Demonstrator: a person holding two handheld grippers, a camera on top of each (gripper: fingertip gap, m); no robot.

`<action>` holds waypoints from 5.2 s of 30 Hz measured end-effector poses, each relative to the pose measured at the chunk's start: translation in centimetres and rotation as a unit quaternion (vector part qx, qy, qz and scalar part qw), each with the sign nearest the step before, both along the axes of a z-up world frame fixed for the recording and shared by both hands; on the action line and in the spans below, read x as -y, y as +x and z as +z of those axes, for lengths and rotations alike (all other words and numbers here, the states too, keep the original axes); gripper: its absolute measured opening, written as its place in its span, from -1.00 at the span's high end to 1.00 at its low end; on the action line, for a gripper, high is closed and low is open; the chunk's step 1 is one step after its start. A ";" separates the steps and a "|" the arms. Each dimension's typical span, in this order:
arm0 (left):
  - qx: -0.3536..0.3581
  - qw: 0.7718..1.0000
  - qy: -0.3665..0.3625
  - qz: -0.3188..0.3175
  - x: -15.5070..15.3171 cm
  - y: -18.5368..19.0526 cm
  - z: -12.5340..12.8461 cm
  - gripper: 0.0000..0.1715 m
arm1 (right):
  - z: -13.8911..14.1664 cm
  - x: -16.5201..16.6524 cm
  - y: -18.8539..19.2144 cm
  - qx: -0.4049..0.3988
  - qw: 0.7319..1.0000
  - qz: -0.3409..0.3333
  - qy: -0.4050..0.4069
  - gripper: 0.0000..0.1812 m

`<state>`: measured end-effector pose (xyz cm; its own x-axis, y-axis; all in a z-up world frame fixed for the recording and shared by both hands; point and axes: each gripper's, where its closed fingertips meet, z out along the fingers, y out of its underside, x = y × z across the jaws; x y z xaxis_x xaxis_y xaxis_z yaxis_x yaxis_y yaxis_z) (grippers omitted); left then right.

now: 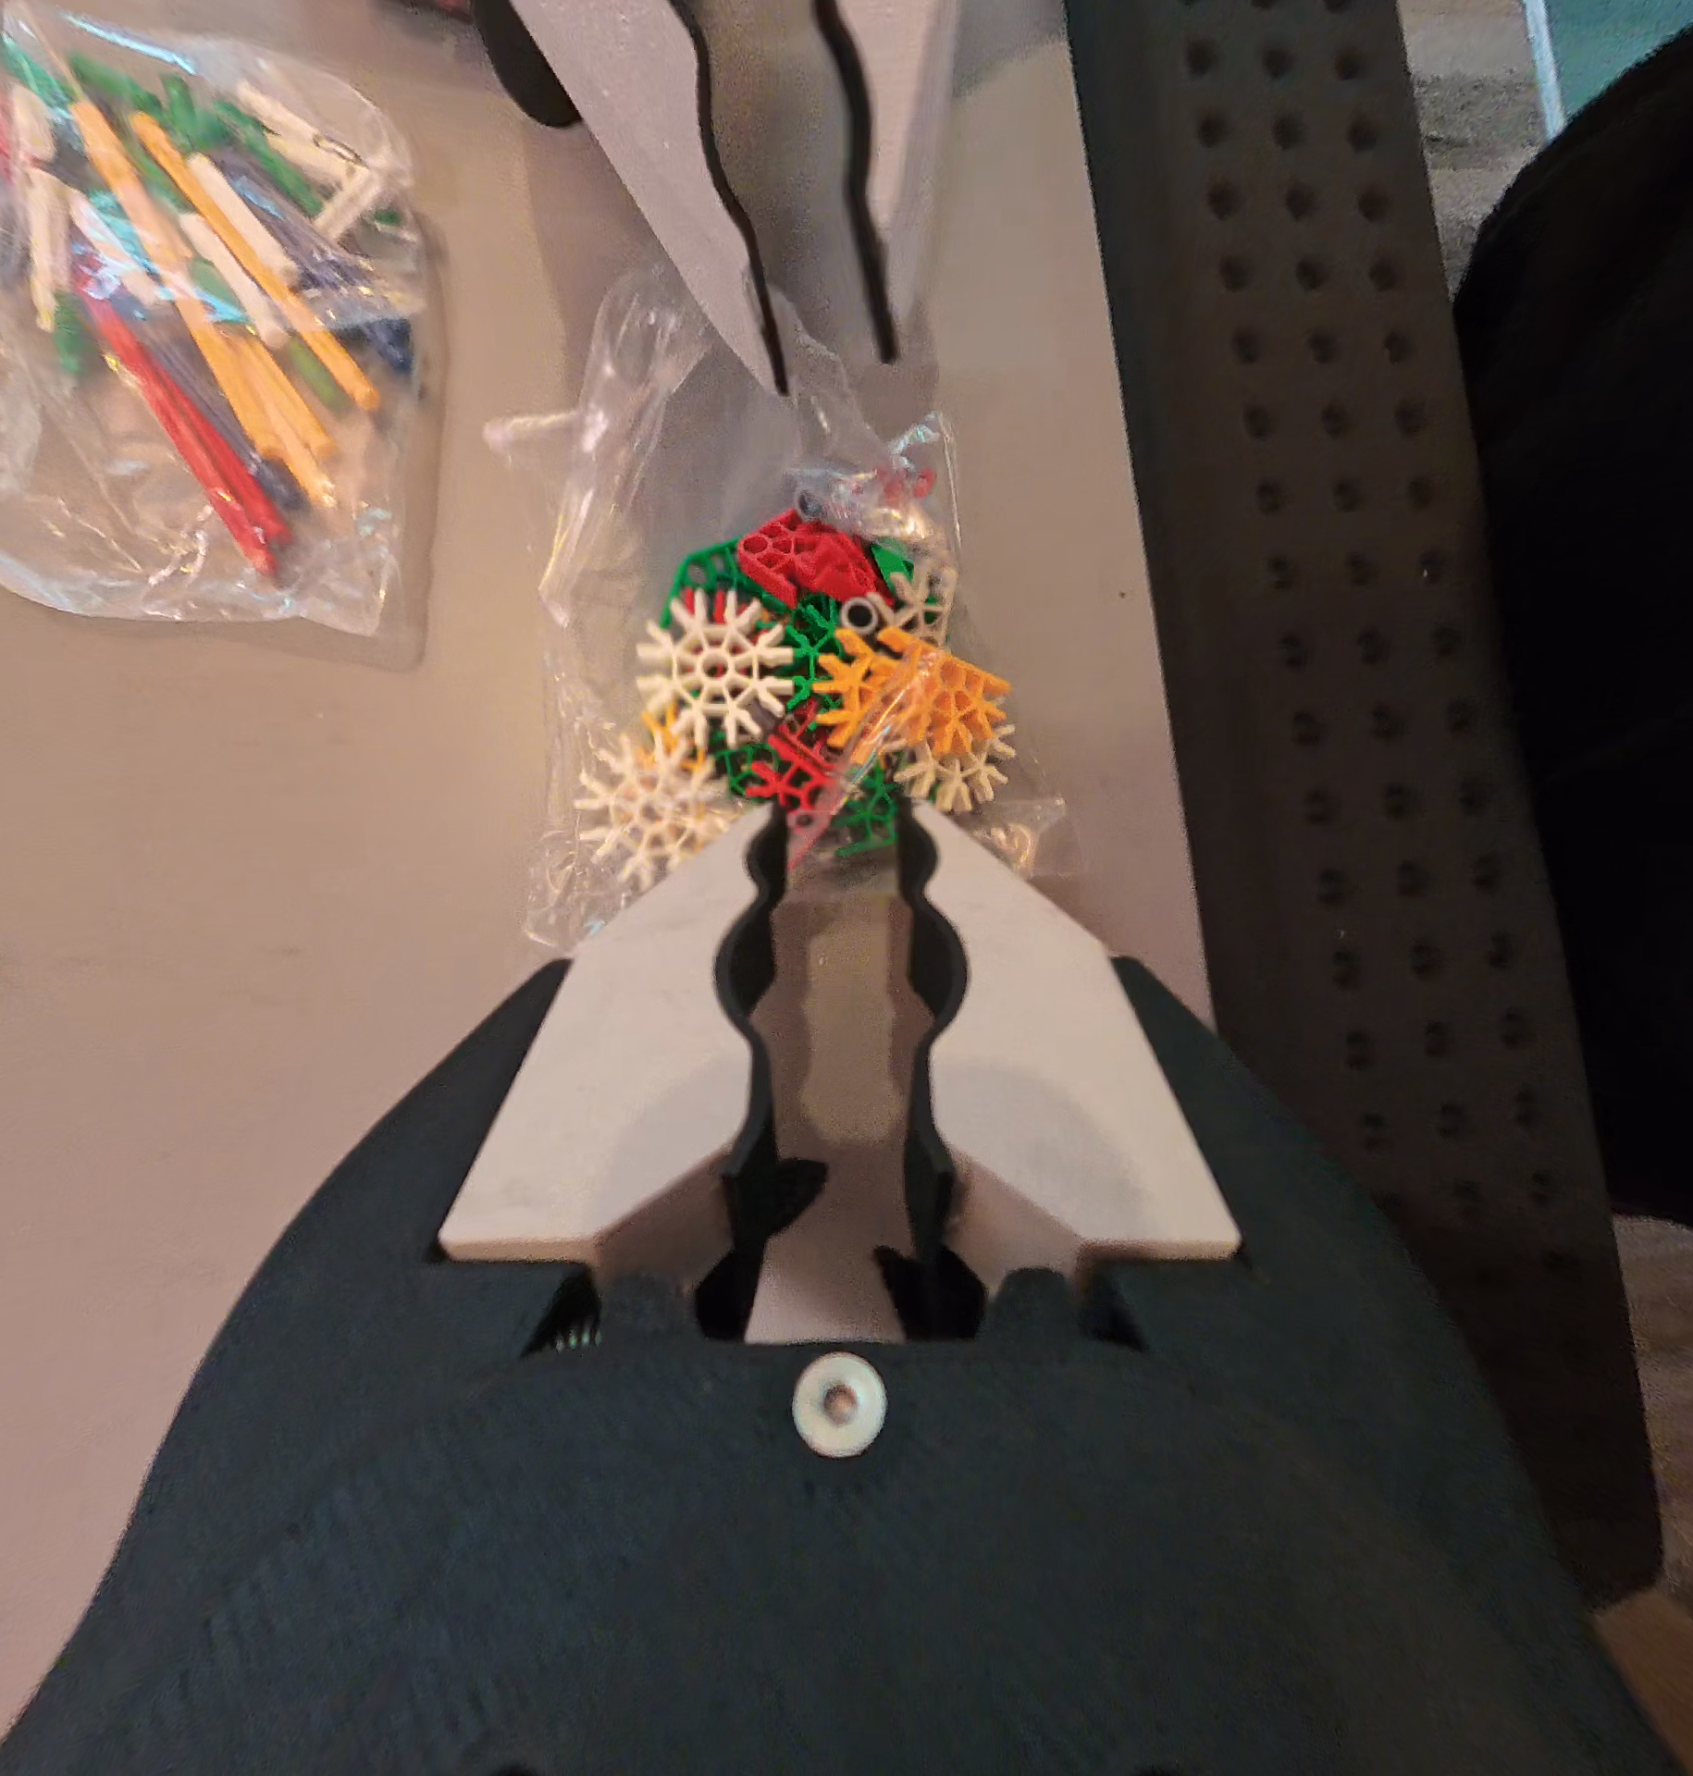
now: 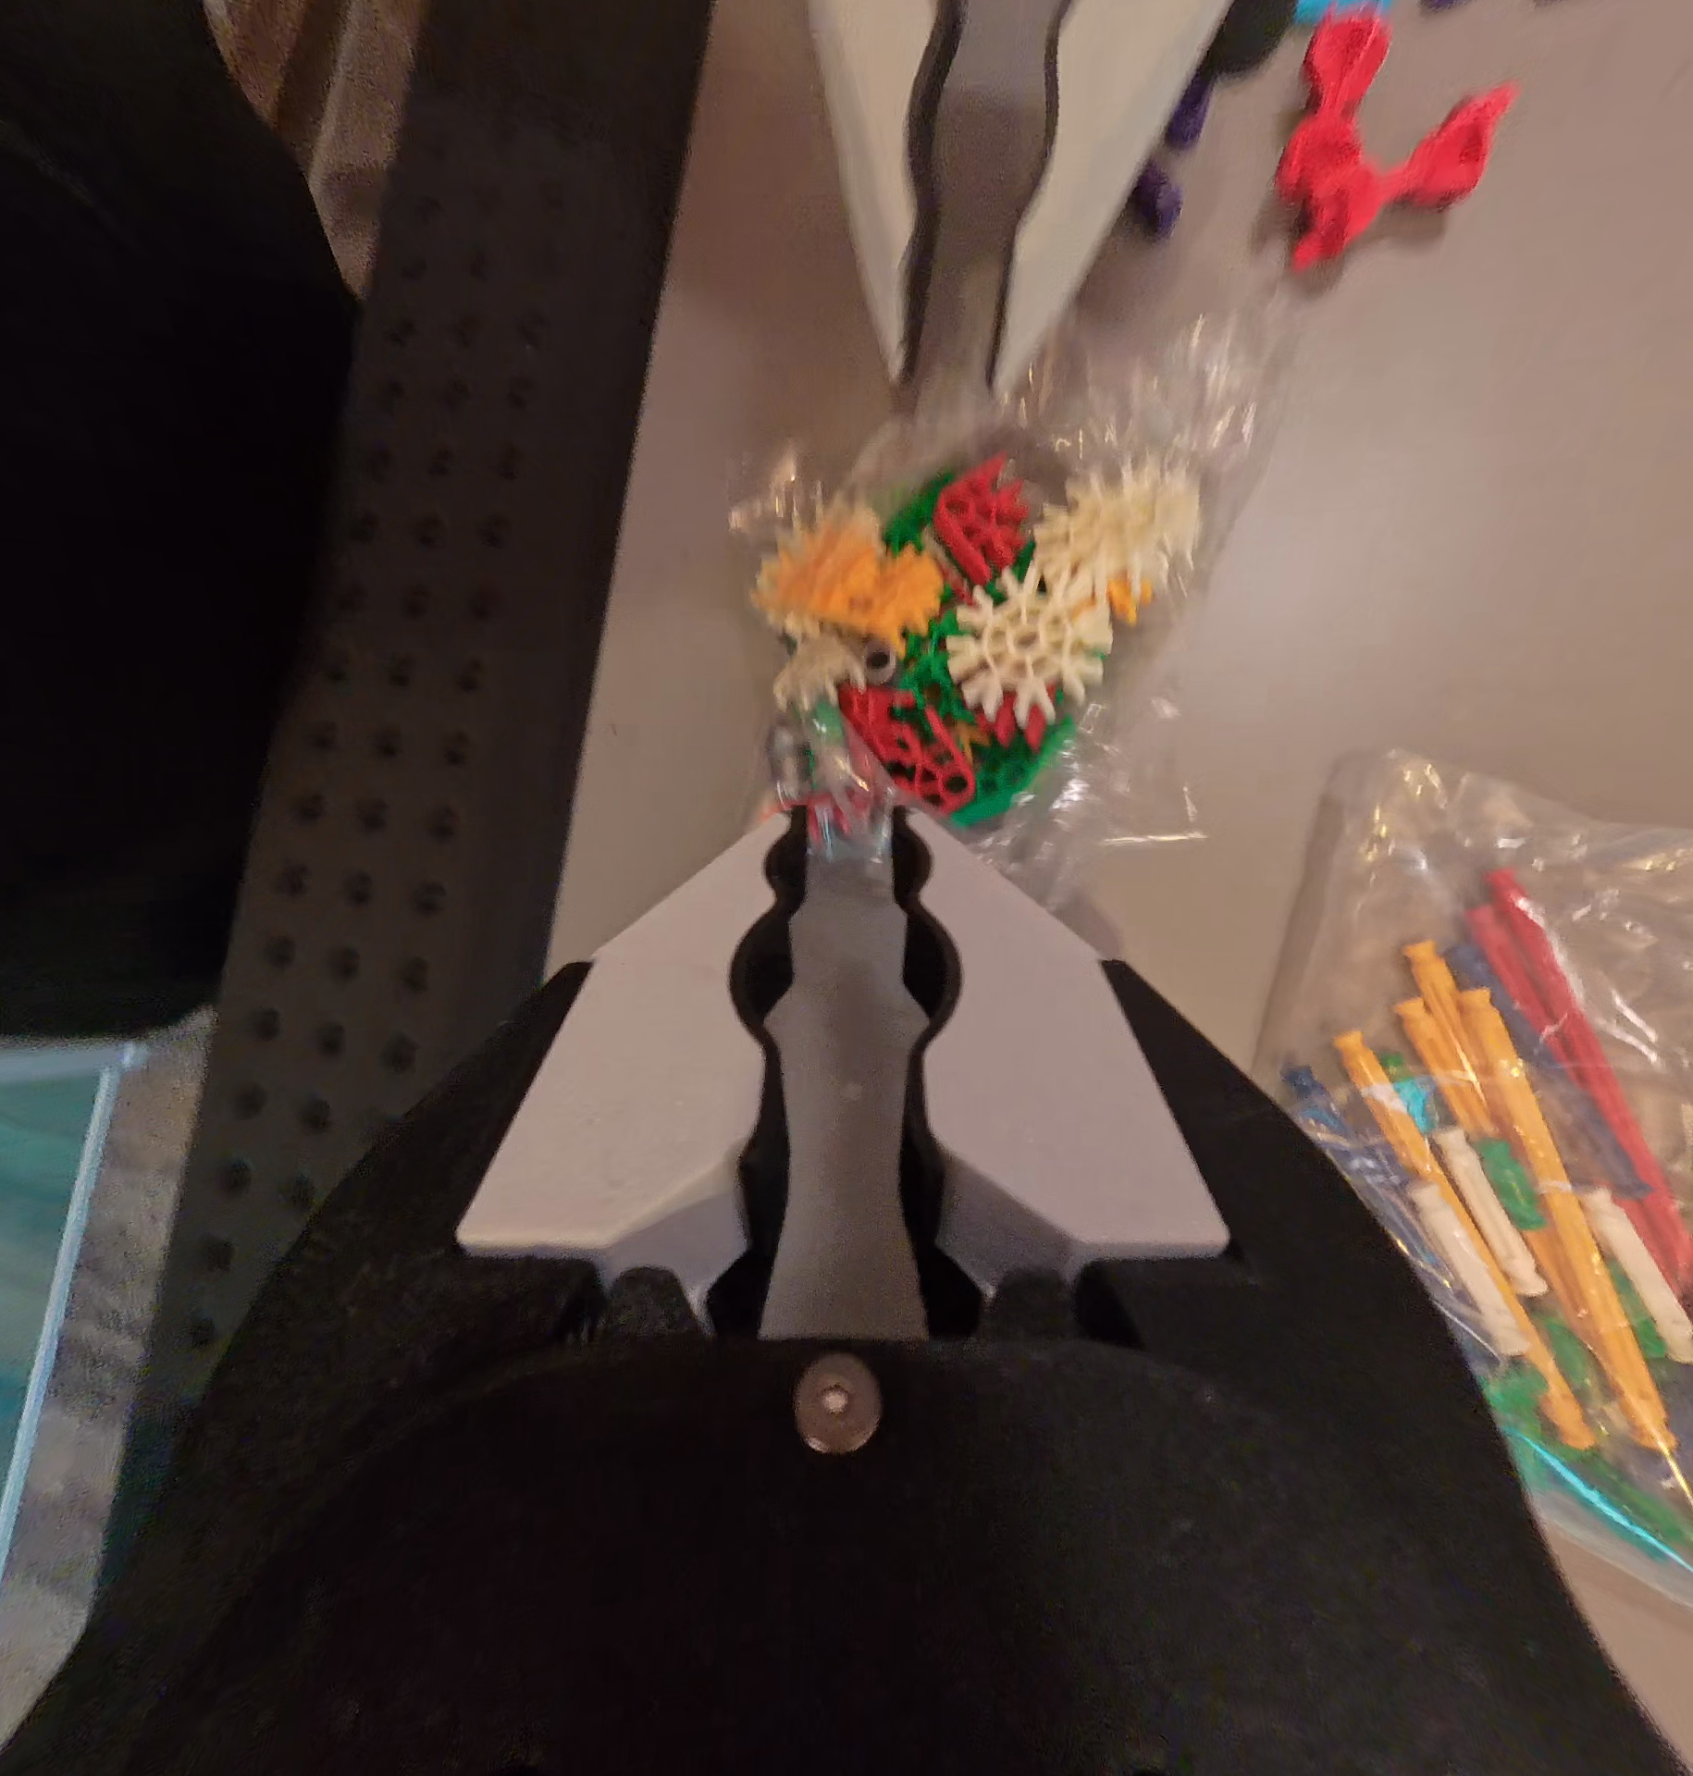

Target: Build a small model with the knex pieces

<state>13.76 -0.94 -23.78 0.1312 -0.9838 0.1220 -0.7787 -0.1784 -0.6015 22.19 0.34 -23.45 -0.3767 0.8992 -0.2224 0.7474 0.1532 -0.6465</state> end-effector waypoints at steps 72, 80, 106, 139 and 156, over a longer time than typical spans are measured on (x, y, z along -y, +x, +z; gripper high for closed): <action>0.120 0.892 -0.163 0.404 -0.9 0.5 -3.7 1.00 | -2.5 -0.9 -4.1 0.011 0.944 -0.296 -0.148 1.00; 0.142 0.908 -0.103 0.381 -3.1 -1.7 -0.7 1.00 | 0.2 -2.6 -5.5 -0.040 0.940 -0.310 -0.135 1.00; 0.077 0.950 0.161 0.257 -6.6 -4.5 0.0 0.69 | 1.5 -6.6 -8.1 -0.172 0.943 -0.276 0.074 1.00; -0.018 0.991 -0.065 0.113 -12.2 -6.3 -1.4 0.53 | 2.2 -5.3 -7.3 -0.203 0.950 -0.218 0.092 1.00; 0.049 0.982 -0.162 0.080 -14.2 -4.9 -2.0 0.59 | 2.2 -3.7 -6.5 -0.207 0.957 -0.192 0.067 1.00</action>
